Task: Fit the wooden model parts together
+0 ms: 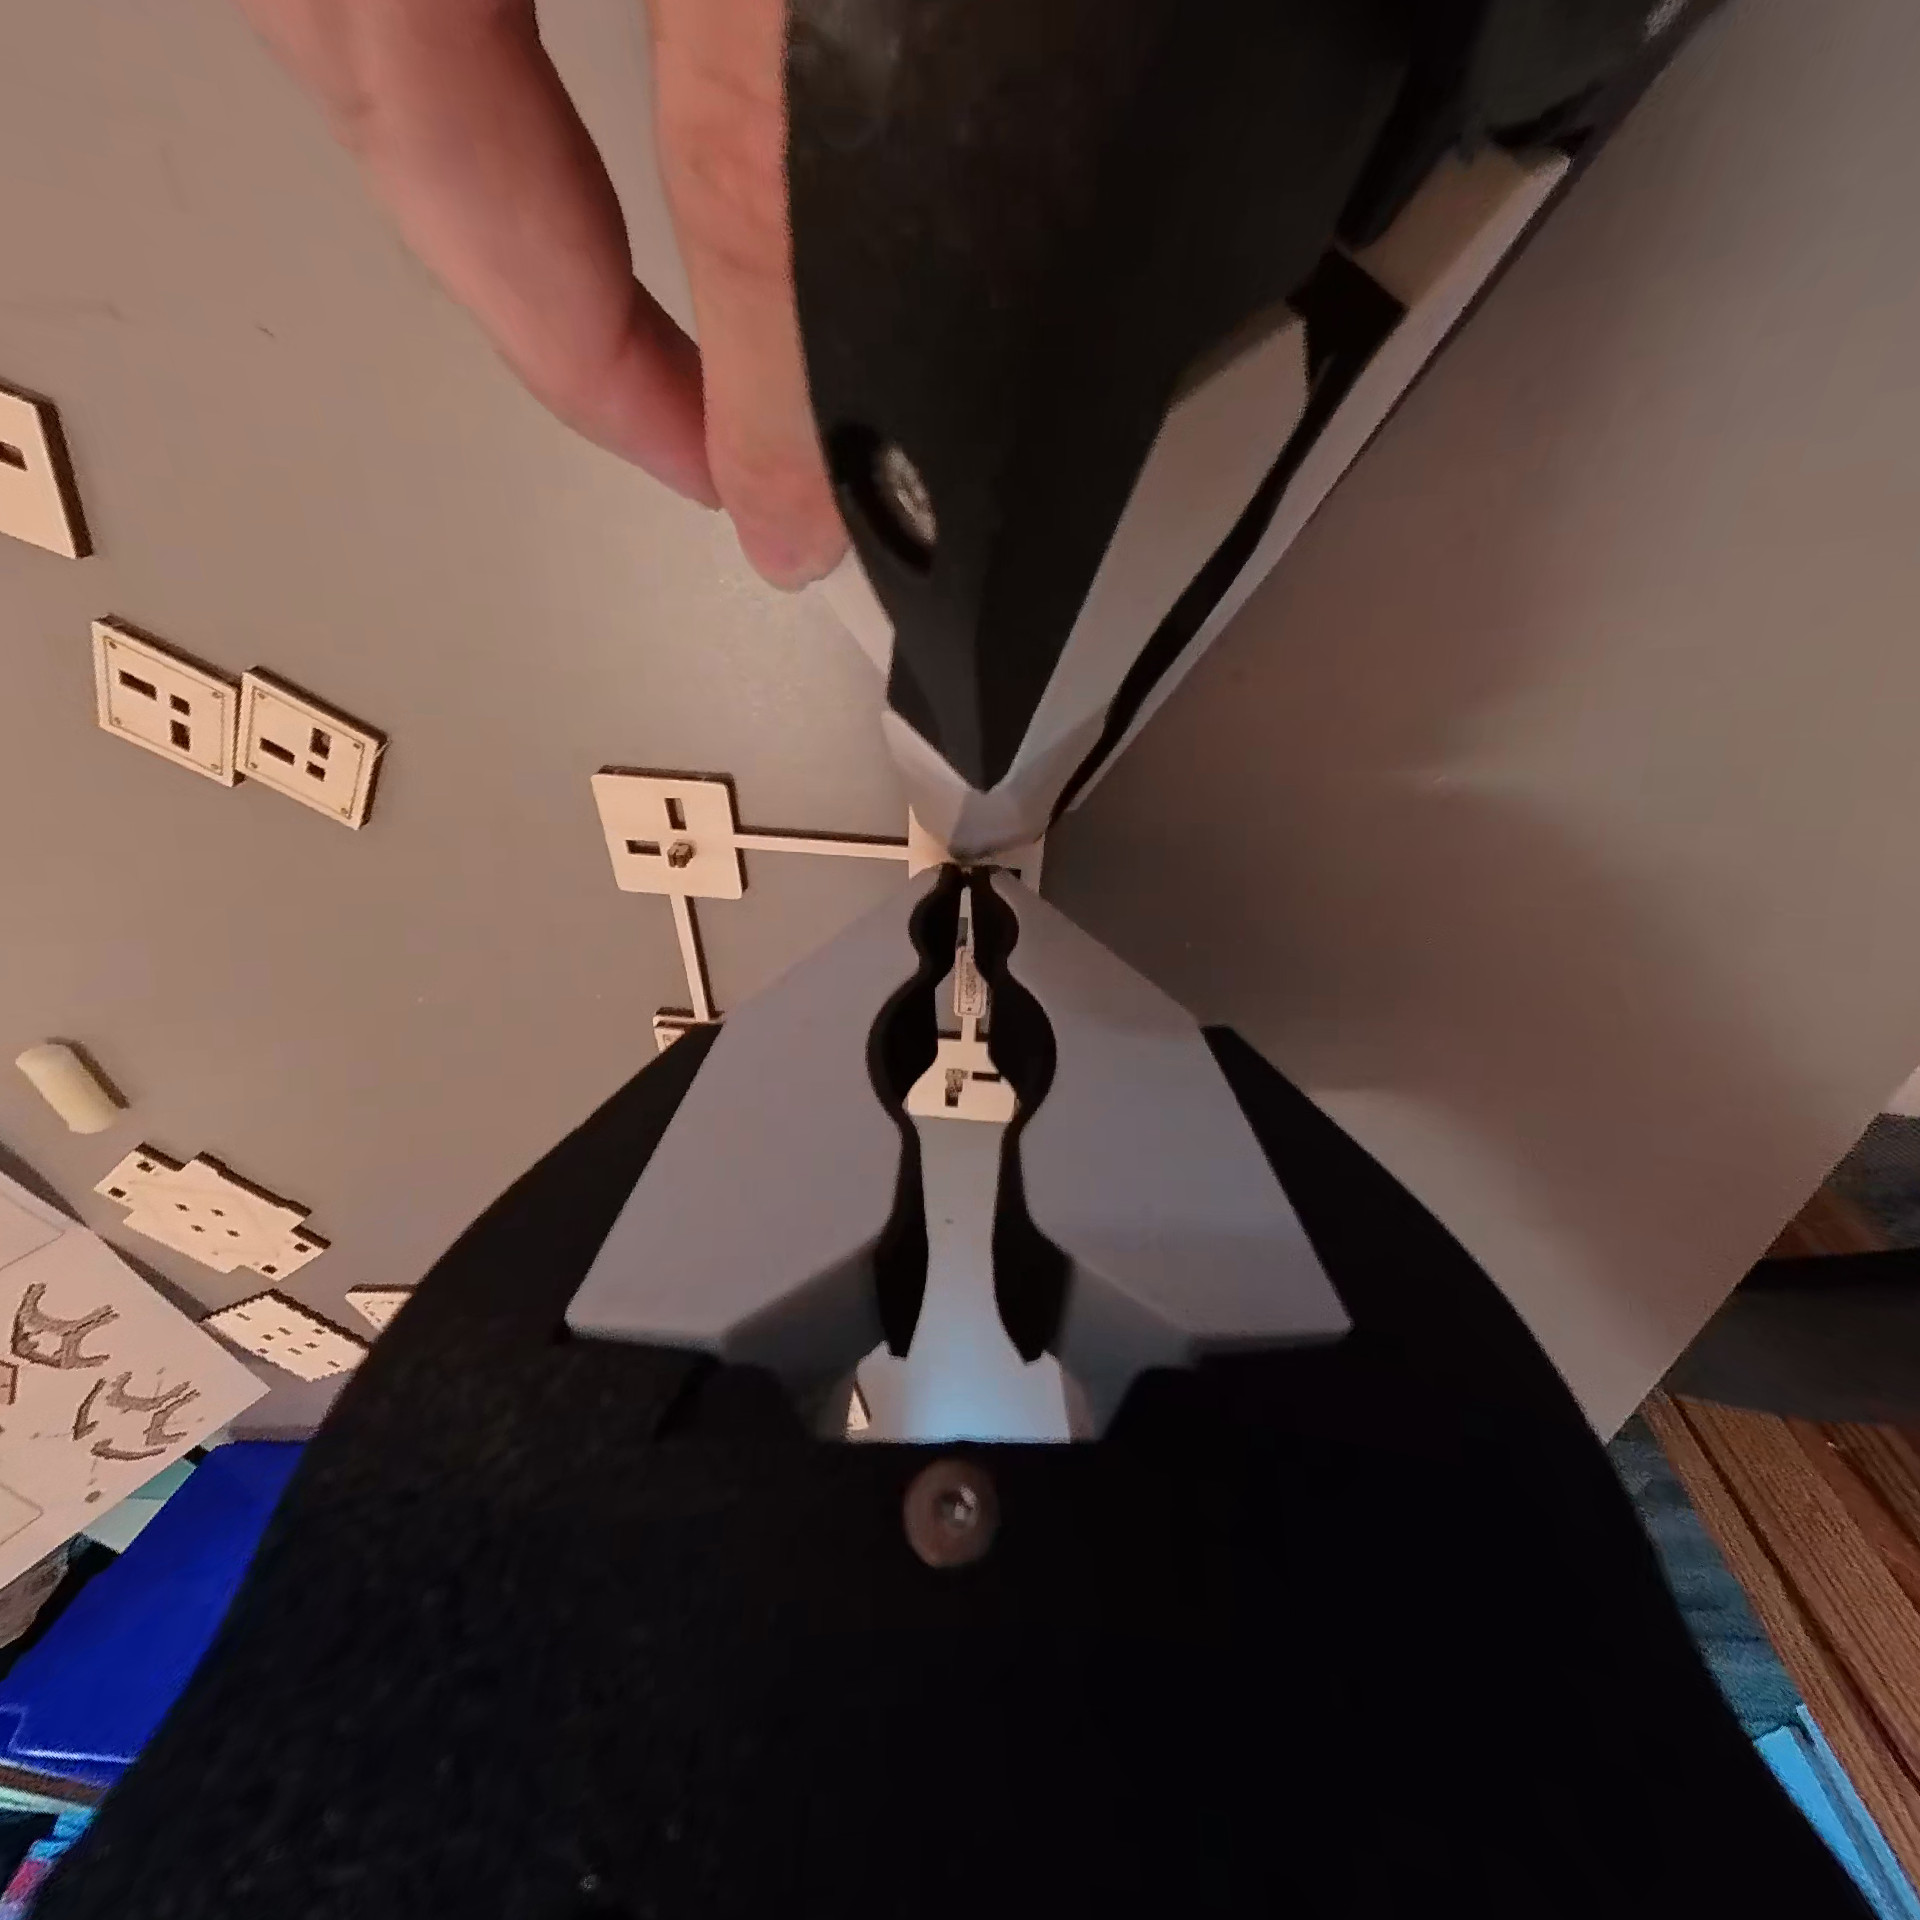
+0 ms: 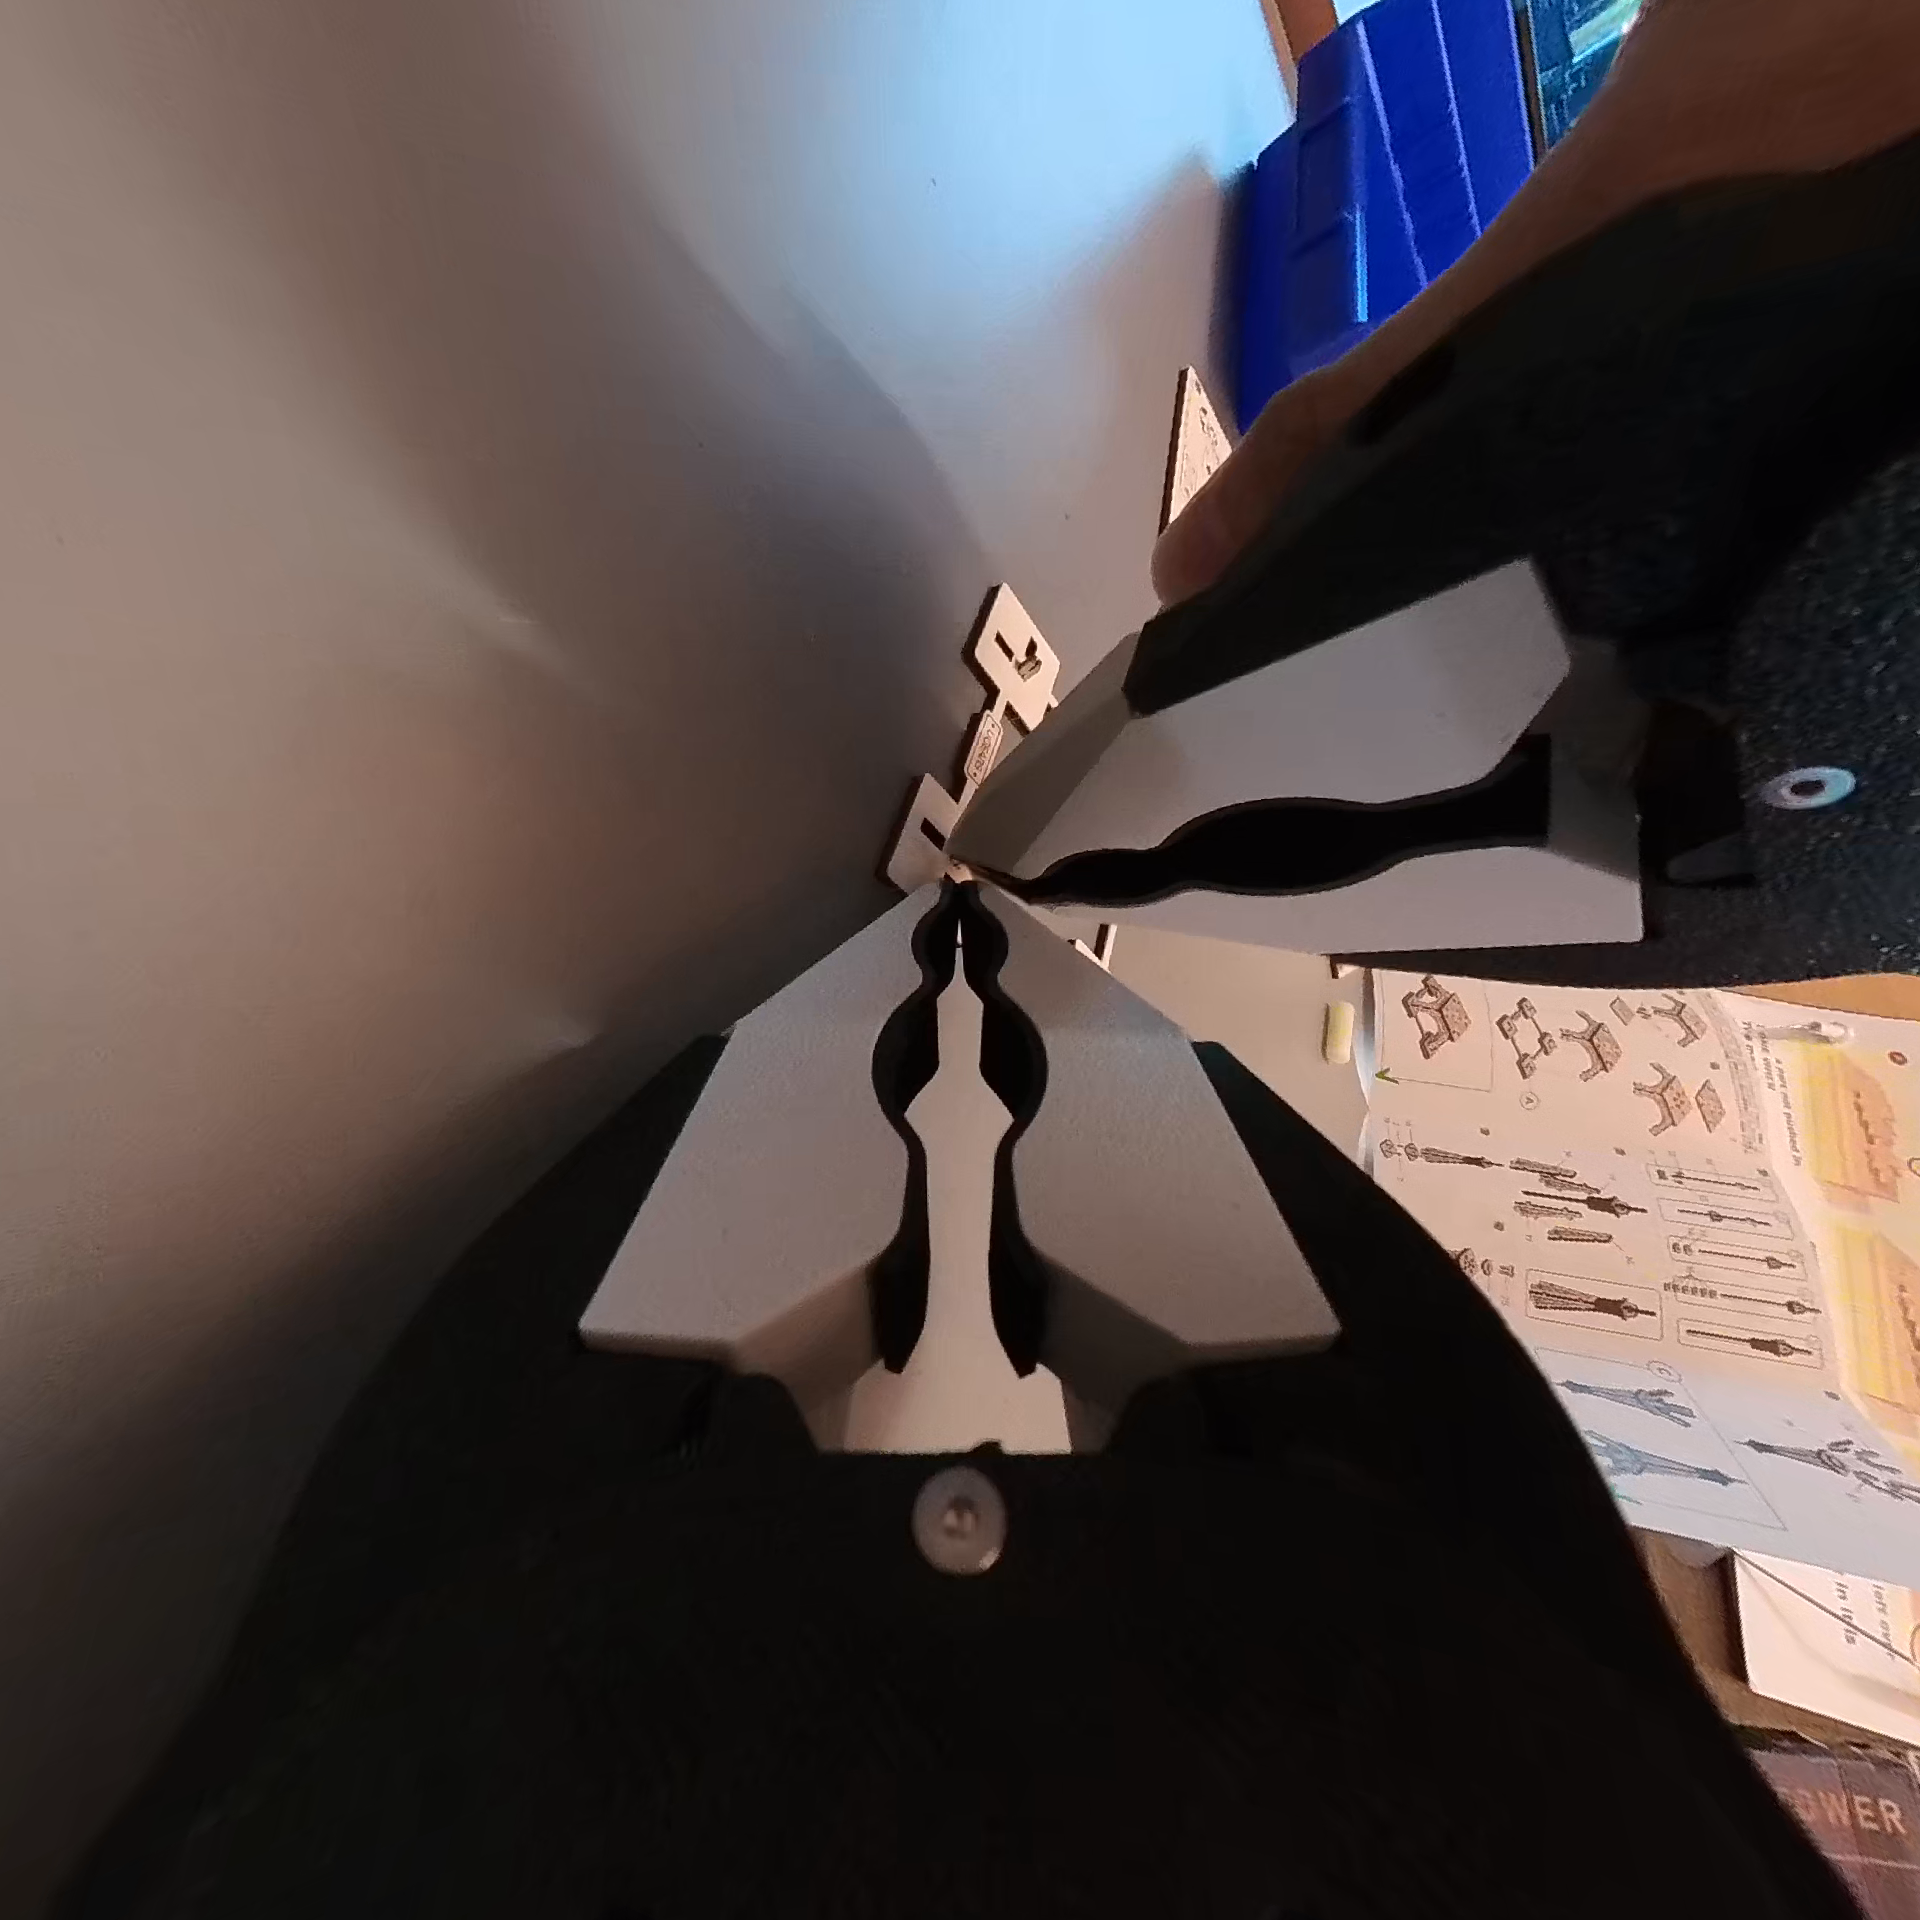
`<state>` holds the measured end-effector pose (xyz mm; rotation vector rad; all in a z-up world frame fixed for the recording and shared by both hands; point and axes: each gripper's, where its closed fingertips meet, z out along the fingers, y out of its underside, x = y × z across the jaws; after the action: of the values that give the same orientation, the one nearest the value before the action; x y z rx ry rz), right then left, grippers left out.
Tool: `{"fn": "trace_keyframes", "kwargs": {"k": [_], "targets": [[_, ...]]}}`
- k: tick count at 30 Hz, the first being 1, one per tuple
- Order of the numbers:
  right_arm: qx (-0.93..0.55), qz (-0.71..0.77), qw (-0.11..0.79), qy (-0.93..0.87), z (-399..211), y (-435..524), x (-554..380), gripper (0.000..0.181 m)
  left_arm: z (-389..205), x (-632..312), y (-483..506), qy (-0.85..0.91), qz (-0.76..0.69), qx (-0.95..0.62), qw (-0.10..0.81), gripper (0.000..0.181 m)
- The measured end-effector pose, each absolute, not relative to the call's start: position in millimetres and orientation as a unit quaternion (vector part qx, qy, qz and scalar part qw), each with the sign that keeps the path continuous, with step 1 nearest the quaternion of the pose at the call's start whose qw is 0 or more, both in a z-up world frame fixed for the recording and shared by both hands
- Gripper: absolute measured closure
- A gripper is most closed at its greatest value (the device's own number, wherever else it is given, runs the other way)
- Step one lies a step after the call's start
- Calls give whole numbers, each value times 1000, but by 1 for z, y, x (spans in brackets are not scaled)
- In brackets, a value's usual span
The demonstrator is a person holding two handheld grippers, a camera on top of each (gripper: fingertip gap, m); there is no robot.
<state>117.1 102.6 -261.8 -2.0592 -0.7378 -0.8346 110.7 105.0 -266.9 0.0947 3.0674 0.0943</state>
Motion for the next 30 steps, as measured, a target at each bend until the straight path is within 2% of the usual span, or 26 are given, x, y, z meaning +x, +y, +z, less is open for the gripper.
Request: {"fn": "trace_keyframes", "kwargs": {"k": [1,15,24,30], "targets": [[-810,-328,390,-290,-262,102,117,181,-267,111,105,998,29,30,36,181],[-810,-325,394,-287,-260,101,114,181,-255,119,104,995,-52,-2,84,177],[-813,-320,395,-283,-259,102,110,181,-260,119,104,996,-86,-5,37,178],[-810,-316,395,-297,-258,99,106,181,-261,115,98,984,-143,101,-2,177]]}}
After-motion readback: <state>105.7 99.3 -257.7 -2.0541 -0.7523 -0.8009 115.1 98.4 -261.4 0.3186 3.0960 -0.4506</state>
